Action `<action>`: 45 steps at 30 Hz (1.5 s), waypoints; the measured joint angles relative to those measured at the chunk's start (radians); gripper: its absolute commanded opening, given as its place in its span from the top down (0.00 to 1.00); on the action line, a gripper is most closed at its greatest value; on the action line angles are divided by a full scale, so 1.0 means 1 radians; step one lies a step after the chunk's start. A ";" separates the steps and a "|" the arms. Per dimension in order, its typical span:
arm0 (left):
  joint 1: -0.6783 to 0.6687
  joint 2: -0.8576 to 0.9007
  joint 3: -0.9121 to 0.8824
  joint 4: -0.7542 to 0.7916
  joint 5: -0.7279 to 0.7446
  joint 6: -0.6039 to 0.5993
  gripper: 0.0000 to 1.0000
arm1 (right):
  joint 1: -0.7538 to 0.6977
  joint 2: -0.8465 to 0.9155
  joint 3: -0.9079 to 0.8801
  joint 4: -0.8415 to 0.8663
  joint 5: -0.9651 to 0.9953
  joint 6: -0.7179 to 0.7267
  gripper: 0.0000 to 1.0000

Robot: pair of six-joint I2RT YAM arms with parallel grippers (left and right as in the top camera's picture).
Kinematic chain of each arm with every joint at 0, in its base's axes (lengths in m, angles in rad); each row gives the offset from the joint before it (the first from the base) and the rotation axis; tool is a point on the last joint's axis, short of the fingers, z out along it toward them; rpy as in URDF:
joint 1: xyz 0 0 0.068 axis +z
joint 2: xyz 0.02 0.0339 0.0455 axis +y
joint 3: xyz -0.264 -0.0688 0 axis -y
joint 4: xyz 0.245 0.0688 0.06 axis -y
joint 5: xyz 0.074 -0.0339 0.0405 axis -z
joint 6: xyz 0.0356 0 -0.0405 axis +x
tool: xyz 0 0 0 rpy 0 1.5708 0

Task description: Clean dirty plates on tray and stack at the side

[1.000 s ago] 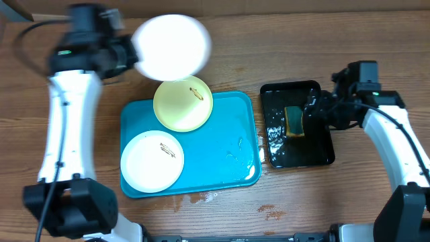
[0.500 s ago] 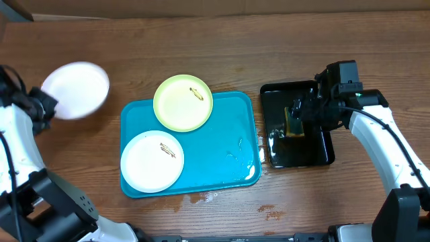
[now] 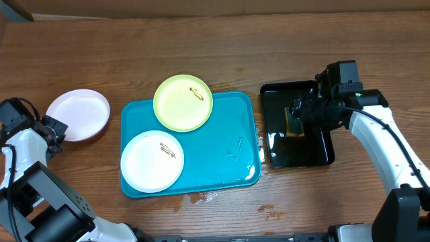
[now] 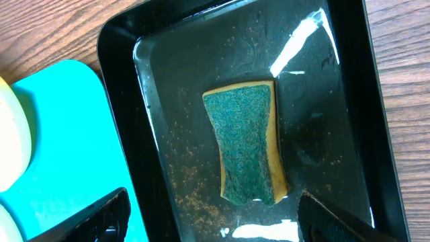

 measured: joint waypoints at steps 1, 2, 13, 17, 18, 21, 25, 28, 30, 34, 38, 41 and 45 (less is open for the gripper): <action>0.000 0.000 -0.004 0.006 0.000 0.000 0.96 | 0.000 0.000 0.000 0.000 0.000 0.000 0.19; 0.000 0.000 -0.008 0.013 0.000 0.000 0.96 | 0.000 0.000 0.000 0.000 0.000 0.000 0.19; 0.000 0.000 -0.013 0.041 0.000 0.000 0.80 | 0.063 0.000 0.000 -0.004 -0.078 -0.116 0.22; 0.000 0.000 -0.013 0.044 0.000 -0.003 0.61 | 0.132 0.000 -0.004 -0.006 -0.087 -0.156 0.37; 0.000 0.000 -0.013 0.044 0.000 -0.003 0.58 | 0.138 0.000 -0.005 -0.007 -0.087 -0.154 0.42; 0.000 0.000 -0.013 0.053 0.014 -0.005 0.51 | 0.204 0.000 -0.022 -0.019 -0.088 -0.177 0.58; 0.000 0.000 -0.013 0.060 0.091 -0.004 0.44 | 0.295 0.000 -0.048 -0.030 -0.093 -0.190 0.79; 0.000 0.000 -0.013 0.058 0.190 -0.004 0.43 | 0.381 0.000 -0.091 -0.037 -0.093 -0.197 0.94; 0.000 0.000 -0.013 0.047 0.254 -0.004 0.43 | 0.427 0.000 -0.124 -0.037 -0.090 -0.201 0.96; -0.023 0.000 -0.013 0.038 0.362 -0.003 0.41 | 0.525 0.000 -0.206 -0.019 -0.035 -0.178 0.96; -0.074 0.000 -0.013 0.035 0.393 -0.003 0.43 | 0.565 0.000 -0.271 0.021 0.037 -0.134 0.96; -0.116 0.000 -0.013 0.028 0.378 0.000 0.52 | 0.571 -0.003 -0.292 0.041 0.051 -0.119 0.96; -0.185 0.000 -0.014 0.020 0.307 0.003 0.67 | 0.571 -0.003 -0.293 0.056 0.055 -0.100 0.96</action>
